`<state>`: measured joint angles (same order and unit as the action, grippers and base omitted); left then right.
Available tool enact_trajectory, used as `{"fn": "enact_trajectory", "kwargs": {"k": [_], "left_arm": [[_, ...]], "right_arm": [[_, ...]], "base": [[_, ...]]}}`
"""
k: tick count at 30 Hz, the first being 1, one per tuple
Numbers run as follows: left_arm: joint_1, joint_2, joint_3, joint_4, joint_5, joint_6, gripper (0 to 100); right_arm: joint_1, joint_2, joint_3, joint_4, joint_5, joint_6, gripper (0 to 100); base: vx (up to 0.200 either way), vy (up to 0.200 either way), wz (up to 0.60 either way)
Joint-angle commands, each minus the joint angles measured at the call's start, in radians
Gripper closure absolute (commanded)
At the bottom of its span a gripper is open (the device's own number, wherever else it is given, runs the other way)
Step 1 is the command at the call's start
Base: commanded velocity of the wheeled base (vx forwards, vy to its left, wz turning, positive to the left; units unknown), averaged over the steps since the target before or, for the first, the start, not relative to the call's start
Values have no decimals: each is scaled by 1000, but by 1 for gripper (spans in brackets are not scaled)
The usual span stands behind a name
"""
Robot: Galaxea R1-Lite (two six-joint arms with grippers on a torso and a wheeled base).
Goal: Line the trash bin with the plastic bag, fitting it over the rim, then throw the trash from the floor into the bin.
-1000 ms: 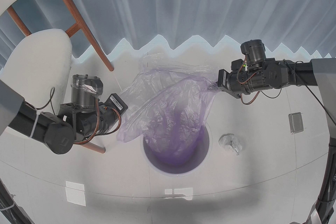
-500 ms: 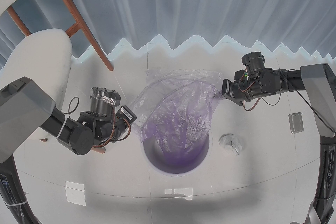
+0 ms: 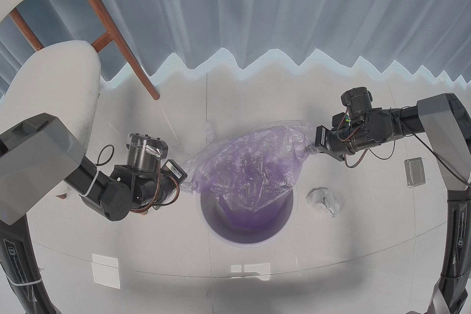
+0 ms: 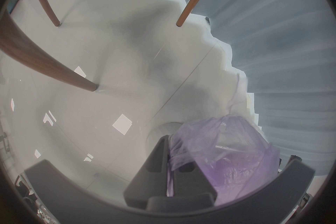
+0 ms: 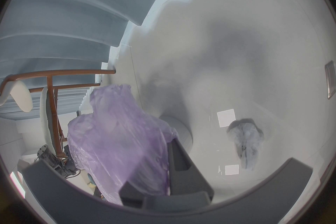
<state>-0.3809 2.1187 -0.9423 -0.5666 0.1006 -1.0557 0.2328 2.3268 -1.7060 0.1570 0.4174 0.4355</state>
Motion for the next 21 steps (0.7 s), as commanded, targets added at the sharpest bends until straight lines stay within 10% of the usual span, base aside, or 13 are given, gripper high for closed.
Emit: {"fn": "enact_trajectory", "kwargs": {"k": [1,21], "left_arm": [[13,30,0,-1,1,-3,100],[-12,-60,68,4,7,-3,100]], "right_arm": [[-6,28,3,-13,0,0,100],[-9,-66,91,-91,72,51,100]], "base": [[0,0,0],[0,0,0]]}}
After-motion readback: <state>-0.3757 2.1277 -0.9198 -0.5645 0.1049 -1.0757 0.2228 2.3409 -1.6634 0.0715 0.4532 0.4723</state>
